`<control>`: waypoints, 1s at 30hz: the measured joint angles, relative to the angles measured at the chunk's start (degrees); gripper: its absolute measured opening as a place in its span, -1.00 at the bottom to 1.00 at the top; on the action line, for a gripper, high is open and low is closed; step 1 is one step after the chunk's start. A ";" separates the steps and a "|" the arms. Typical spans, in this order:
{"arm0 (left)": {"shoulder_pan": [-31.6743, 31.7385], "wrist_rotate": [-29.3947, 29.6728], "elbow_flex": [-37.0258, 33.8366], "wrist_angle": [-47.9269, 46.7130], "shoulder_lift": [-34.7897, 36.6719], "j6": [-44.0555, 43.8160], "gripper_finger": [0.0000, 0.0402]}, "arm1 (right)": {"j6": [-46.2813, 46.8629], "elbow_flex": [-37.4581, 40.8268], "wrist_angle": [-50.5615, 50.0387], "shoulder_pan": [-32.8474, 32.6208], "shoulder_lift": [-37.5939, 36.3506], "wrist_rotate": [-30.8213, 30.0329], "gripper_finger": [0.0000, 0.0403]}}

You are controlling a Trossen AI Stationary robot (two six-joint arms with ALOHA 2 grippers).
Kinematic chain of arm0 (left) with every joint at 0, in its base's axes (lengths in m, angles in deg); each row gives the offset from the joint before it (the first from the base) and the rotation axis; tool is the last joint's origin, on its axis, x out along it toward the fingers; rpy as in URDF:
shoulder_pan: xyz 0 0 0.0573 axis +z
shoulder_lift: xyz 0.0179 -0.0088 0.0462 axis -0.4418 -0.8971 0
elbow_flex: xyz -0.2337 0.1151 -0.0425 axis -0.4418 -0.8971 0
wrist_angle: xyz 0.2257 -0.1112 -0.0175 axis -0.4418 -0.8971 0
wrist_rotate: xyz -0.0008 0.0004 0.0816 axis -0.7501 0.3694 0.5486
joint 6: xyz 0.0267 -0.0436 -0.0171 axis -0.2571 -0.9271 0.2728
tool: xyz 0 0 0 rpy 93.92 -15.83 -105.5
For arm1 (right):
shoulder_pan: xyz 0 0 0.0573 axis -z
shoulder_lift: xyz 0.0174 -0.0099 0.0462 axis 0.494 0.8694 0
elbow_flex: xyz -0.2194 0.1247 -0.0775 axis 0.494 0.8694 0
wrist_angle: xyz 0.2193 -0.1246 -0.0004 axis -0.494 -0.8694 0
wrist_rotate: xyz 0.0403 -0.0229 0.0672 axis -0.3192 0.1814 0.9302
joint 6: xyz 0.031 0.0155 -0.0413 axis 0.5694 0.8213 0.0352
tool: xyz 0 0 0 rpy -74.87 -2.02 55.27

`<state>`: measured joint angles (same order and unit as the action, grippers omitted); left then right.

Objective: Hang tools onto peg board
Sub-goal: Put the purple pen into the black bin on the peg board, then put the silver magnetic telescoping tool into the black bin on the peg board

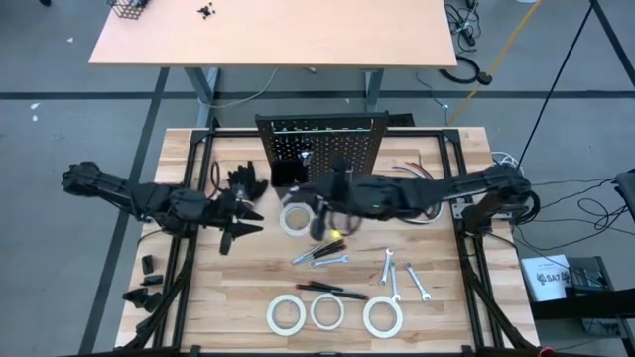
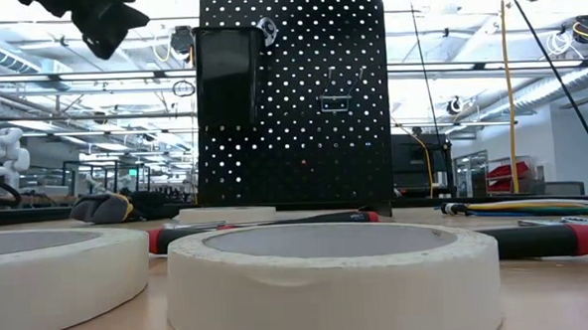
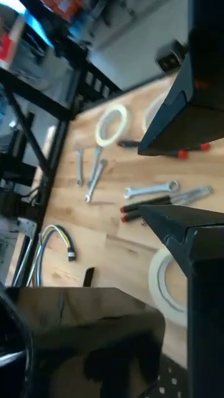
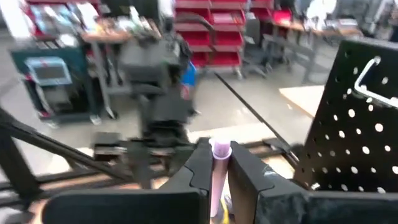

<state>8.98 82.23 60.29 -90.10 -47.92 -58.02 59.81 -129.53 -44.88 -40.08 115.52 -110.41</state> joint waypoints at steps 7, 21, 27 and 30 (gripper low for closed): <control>-4.34 5.32 0.73 -3.57 -1.44 2.04 -0.31 | -1.52 -16.99 -11.65 0.80 9.56 -5.53 -0.89; -5.16 3.95 0.75 -4.85 -1.45 1.73 -0.31 | 10.00 -21.02 -25.96 4.96 11.57 -11.14 -0.89; -6.61 3.77 0.75 -5.46 -1.45 1.91 -0.31 | 15.16 -21.01 -32.63 4.89 12.03 -12.77 -0.89; -6.82 3.75 0.75 -6.29 -1.45 1.91 -0.31 | 16.63 -20.94 -34.34 4.89 12.47 -11.08 -0.88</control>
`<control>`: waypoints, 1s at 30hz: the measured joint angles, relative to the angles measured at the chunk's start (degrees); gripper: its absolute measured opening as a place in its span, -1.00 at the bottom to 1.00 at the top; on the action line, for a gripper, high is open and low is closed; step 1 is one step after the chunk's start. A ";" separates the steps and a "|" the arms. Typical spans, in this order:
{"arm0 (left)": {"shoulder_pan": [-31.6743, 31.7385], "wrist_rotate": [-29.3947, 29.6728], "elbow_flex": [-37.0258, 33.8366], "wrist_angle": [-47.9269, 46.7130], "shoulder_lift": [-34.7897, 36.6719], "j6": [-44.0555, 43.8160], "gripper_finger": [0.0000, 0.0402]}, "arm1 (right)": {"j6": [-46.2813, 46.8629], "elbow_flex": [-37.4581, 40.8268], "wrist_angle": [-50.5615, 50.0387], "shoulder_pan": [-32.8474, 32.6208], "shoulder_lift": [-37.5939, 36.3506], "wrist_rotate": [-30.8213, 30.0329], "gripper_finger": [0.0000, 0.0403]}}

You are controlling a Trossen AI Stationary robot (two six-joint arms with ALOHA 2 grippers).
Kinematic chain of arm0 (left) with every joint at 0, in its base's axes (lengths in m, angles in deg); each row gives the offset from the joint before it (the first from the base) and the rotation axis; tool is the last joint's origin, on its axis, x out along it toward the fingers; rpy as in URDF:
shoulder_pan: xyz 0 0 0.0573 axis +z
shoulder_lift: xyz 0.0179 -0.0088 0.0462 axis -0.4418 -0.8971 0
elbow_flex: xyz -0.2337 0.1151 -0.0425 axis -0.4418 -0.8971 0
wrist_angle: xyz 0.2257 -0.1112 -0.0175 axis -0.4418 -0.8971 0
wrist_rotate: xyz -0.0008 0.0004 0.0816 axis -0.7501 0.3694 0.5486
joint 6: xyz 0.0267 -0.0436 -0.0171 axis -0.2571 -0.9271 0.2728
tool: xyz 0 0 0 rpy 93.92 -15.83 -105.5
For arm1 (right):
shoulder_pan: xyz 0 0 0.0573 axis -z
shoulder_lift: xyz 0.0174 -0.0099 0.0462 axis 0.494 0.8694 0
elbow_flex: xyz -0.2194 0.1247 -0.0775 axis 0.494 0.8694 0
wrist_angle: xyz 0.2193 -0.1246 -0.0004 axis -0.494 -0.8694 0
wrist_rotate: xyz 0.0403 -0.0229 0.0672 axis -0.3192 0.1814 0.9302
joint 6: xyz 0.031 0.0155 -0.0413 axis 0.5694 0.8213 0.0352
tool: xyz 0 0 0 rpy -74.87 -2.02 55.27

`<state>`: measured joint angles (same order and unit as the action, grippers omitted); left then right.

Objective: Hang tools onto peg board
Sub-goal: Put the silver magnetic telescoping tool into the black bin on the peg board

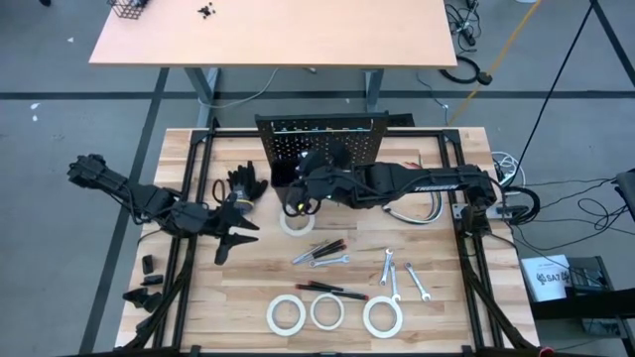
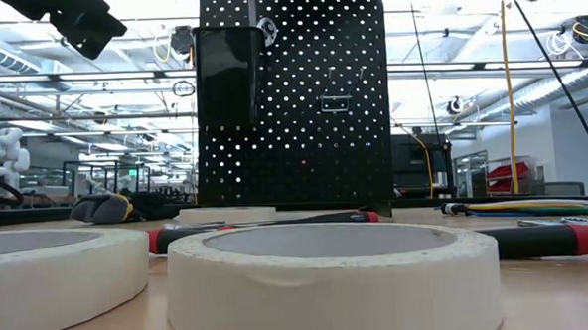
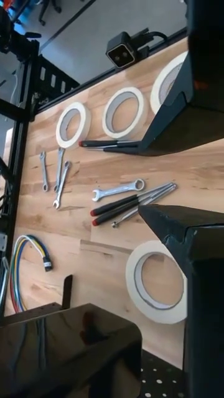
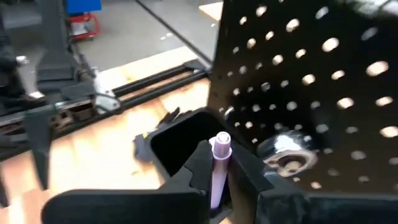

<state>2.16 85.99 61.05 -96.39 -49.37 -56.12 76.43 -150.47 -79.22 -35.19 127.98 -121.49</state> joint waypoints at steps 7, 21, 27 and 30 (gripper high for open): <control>0.02 -0.63 0.00 -0.09 0.00 -0.07 -0.31 | 0.52 0.00 -0.44 -0.02 0.01 3.98 -0.52; 0.02 -0.14 0.00 0.19 -0.01 -1.79 -0.31 | -2.80 0.00 -4.57 -0.18 -1.42 4.20 -0.23; 0.02 2.55 0.02 1.94 -0.04 -3.16 -0.31 | -4.81 -0.07 -4.59 -0.99 -4.36 4.16 -0.22; 0.02 3.44 0.02 3.02 -0.14 -3.26 -0.31 | -5.64 -0.07 -4.87 -1.86 -5.82 4.22 -0.22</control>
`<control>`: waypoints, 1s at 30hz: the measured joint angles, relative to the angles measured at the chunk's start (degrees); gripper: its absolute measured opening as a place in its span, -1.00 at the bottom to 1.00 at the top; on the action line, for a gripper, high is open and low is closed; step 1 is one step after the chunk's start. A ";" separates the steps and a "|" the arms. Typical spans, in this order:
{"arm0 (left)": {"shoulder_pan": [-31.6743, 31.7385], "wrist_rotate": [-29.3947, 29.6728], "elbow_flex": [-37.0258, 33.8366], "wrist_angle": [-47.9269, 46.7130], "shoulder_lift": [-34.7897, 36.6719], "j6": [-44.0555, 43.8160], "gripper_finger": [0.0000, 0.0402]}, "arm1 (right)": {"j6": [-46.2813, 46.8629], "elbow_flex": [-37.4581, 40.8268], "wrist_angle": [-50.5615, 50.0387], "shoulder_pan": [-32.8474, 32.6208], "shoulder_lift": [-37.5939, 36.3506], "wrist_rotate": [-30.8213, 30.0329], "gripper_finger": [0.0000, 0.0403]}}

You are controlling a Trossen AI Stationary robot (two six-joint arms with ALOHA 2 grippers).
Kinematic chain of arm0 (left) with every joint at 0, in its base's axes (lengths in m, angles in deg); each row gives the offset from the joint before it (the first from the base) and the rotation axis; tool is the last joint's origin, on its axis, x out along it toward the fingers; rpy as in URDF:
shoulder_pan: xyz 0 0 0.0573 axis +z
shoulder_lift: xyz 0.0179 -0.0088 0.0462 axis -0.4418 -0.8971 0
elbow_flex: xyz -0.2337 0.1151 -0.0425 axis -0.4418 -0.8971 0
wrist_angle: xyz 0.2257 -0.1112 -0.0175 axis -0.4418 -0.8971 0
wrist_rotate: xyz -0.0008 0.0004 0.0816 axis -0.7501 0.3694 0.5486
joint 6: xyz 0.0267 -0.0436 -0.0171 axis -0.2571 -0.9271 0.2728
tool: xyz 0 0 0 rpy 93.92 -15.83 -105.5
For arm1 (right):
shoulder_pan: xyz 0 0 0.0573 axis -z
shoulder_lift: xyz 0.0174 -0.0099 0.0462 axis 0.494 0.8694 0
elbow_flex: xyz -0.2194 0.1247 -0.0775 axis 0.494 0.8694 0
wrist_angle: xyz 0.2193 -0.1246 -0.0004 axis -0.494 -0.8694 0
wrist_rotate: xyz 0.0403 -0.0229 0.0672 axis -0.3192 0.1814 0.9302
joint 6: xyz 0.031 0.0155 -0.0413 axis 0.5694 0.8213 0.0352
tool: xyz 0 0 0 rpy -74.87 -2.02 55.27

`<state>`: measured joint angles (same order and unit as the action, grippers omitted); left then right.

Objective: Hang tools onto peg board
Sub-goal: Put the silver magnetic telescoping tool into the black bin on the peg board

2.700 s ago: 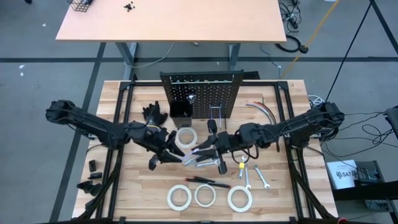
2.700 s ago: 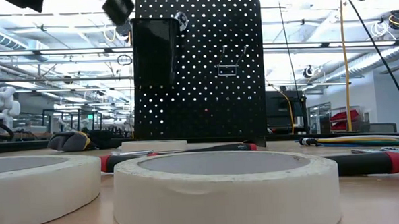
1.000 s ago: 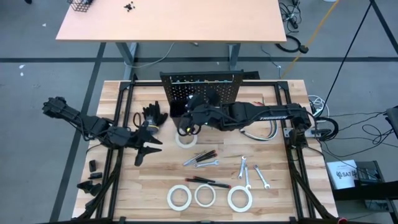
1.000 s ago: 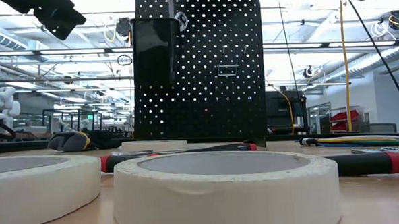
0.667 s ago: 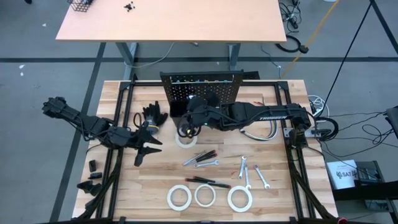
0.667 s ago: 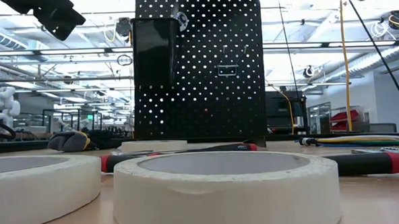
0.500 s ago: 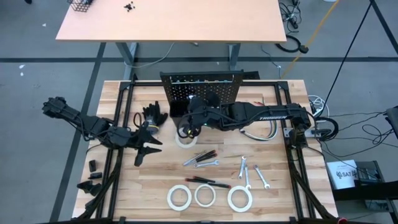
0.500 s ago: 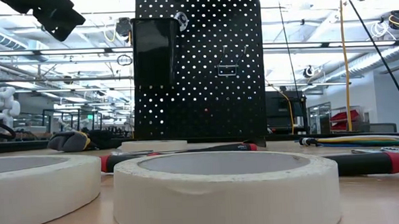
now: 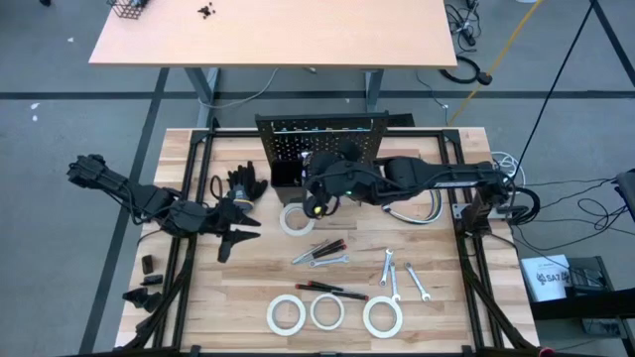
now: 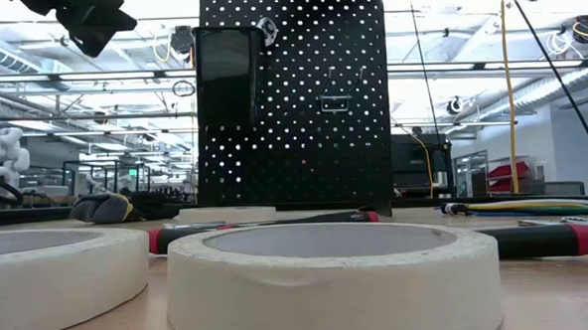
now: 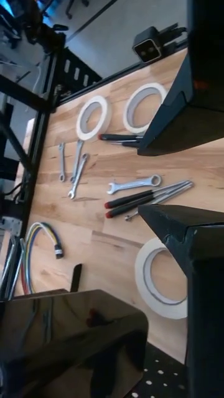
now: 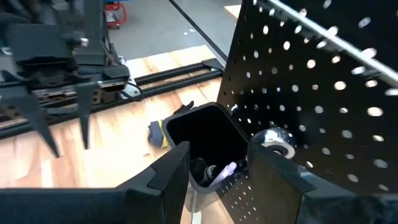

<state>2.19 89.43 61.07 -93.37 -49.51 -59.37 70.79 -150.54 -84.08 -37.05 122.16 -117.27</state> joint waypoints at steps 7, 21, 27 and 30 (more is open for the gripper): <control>0.00 0.93 0.00 3.71 -2.00 -0.16 -0.31 | 0.63 0.00 -3.93 -3.91 -1.52 0.10 -0.22; 0.00 -0.51 0.02 13.73 -13.51 -1.50 -0.31 | -0.56 0.81 -11.44 -13.06 -1.27 15.10 -0.22; 0.00 -4.47 0.02 20.36 -20.14 -2.02 -0.31 | -0.12 9.21 -6.88 -15.34 -3.87 16.80 -0.22; -0.07 -4.84 0.02 24.88 -23.38 -2.92 -0.31 | 0.74 17.49 1.94 -15.13 -7.09 20.44 -0.22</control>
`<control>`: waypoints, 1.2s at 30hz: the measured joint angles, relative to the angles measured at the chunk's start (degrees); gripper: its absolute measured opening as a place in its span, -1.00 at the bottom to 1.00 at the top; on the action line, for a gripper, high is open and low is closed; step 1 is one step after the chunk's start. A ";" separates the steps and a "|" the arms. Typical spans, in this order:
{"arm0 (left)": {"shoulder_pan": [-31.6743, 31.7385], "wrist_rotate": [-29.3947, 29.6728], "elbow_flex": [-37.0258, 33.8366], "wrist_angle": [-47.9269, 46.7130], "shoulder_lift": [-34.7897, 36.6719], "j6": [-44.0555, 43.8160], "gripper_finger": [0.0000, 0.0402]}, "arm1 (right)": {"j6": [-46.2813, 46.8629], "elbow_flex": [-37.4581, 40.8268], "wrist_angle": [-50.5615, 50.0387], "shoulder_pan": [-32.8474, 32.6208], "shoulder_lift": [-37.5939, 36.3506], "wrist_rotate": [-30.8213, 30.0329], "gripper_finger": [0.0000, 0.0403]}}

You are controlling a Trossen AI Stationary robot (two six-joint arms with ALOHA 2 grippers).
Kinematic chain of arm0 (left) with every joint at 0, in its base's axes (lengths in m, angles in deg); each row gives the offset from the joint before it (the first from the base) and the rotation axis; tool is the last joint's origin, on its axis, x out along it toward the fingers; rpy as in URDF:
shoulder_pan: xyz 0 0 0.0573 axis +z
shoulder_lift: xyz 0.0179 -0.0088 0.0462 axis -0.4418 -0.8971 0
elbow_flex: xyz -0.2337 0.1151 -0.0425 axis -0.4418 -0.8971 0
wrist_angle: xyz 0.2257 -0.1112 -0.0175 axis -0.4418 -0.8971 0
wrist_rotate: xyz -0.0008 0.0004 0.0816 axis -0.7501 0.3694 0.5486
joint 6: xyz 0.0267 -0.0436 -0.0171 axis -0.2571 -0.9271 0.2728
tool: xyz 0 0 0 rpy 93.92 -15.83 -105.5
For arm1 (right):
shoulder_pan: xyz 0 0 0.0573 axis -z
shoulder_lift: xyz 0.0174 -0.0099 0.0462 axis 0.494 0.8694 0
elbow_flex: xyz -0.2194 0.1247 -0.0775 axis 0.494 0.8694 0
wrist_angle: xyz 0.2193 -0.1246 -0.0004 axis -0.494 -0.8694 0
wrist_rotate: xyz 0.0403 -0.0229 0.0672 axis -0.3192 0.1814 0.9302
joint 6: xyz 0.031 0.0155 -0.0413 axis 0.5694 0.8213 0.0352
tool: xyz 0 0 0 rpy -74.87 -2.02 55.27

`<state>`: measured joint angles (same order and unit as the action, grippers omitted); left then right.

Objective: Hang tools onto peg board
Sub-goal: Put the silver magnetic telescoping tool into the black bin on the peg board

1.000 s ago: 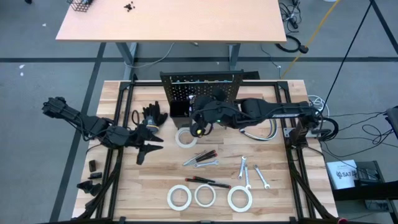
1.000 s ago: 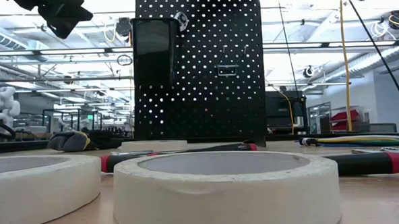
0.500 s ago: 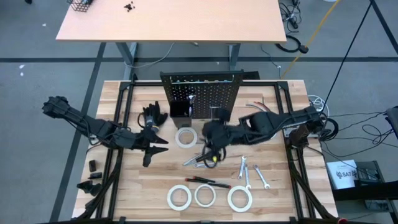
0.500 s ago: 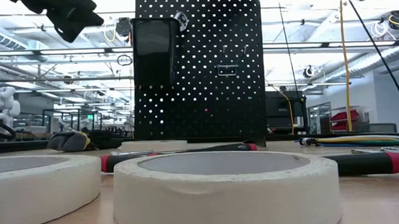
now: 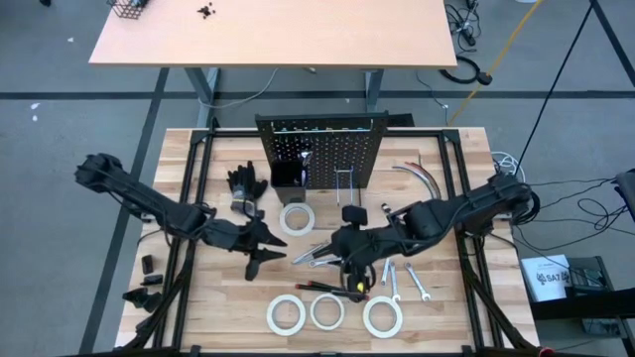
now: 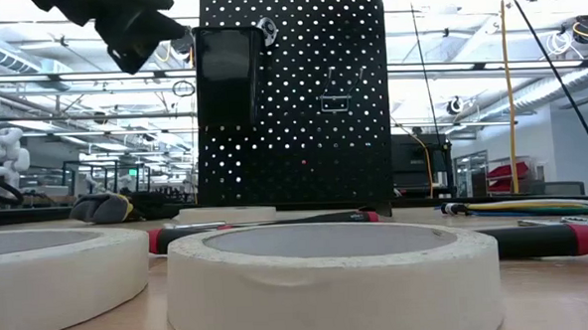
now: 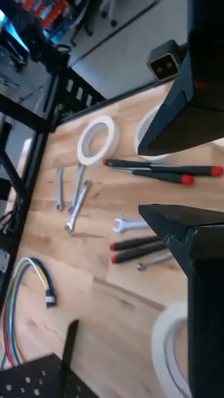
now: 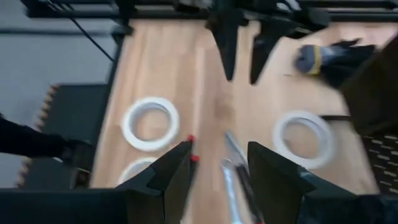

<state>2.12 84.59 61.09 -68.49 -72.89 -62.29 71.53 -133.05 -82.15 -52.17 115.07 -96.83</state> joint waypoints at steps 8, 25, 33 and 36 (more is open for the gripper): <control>-0.04 -3.37 0.00 11.42 -8.53 -0.12 -0.31 | 6.16 27.58 25.36 -0.09 -12.43 2.28 -0.22; 1.79 -6.78 -0.02 14.53 -17.48 -0.07 -0.31 | 29.66 54.79 36.71 0.05 -16.24 1.72 -0.22; 3.63 -6.80 -0.02 14.35 -20.88 -0.03 -0.31 | 29.32 54.99 38.14 1.01 -16.22 1.55 -0.22; 3.93 -6.78 -0.02 14.33 -21.57 -0.03 -0.31 | 29.24 54.98 38.49 0.98 -16.22 1.51 -0.22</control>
<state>6.05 77.81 61.07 -54.16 -94.46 -62.32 100.77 -78.07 -43.65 -51.19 98.86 -95.31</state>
